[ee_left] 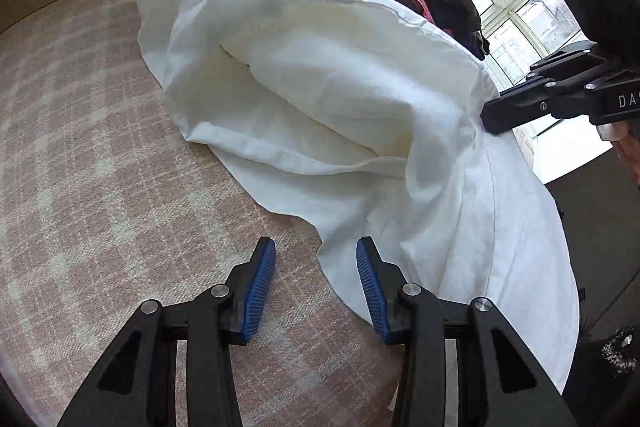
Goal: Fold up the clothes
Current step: 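Grasp the shirt hem center with the right gripper and pull it straight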
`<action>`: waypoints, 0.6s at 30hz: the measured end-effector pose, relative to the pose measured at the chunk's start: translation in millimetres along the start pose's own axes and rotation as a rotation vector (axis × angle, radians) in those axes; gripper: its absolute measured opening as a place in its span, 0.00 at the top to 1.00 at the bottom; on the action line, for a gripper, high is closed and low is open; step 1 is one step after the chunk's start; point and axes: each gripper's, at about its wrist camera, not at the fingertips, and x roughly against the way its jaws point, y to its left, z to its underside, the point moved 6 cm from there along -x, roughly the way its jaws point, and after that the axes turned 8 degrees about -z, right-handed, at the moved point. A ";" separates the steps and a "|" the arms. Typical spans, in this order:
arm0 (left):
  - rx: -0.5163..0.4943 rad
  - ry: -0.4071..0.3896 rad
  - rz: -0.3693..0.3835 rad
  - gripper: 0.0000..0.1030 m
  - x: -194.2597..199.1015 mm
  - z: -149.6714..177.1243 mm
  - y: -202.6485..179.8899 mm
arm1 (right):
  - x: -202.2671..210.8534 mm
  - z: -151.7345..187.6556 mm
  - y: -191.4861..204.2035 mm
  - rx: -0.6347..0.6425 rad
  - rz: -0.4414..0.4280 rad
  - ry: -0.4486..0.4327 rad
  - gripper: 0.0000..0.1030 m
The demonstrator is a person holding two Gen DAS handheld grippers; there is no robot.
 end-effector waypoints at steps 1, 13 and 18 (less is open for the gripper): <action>-0.007 0.003 0.019 0.67 -3.8 -3.9 -4.2 | -0.3 -0.2 -0.1 0.003 -0.005 -0.001 0.97; 0.056 -0.117 -0.092 0.99 103.1 0.4 65.1 | -4.6 -7.3 8.3 0.013 -0.054 -0.018 0.97; 0.085 -0.151 -0.356 0.99 159.7 -17.9 133.4 | -18.1 -21.2 37.6 0.031 -0.116 -0.031 0.97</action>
